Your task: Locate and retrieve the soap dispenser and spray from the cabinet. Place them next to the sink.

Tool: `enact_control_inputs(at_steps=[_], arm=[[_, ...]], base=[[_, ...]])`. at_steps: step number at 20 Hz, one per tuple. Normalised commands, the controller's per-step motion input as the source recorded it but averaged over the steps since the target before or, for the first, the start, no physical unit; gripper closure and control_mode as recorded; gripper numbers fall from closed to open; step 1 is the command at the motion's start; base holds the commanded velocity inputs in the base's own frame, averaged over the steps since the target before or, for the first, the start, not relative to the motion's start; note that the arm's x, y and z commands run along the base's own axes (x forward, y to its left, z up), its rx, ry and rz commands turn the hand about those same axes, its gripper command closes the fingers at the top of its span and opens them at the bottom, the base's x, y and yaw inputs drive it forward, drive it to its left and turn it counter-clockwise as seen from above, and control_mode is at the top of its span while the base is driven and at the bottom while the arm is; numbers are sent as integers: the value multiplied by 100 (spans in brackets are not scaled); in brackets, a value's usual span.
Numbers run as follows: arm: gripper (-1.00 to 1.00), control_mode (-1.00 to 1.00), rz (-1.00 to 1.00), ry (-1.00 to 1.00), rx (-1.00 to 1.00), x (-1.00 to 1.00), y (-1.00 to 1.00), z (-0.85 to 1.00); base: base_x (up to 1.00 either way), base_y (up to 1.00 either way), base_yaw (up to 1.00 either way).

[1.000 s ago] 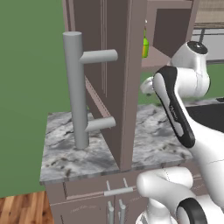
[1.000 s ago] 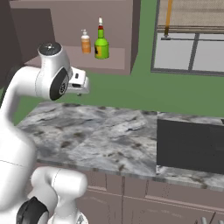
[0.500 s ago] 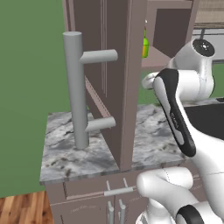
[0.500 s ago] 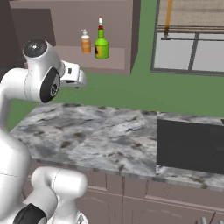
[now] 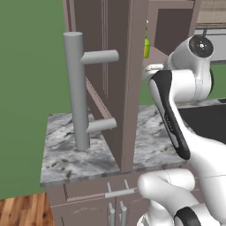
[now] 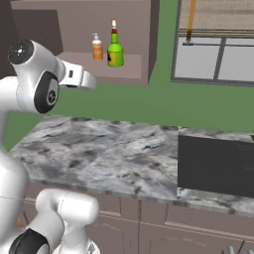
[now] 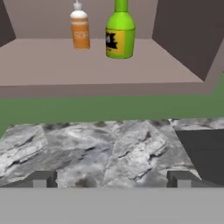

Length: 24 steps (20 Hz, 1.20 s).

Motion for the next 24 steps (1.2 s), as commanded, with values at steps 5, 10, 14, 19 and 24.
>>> enact_control_inputs(at_steps=[5,10,14,19,24], arm=[[-100,-100,-18,-4,7,17,0,3],[-100,-100,-6,-6,10,7,-6,10],[-100,-100,2,-1,9,1,-9,2],[-100,-100,11,-9,0,13,-3,17],[-100,-100,10,-17,-7,11,-3,37]], base=[[0,0,0],[0,0,0],[0,0,0],[0,0,0],[0,0,0]])
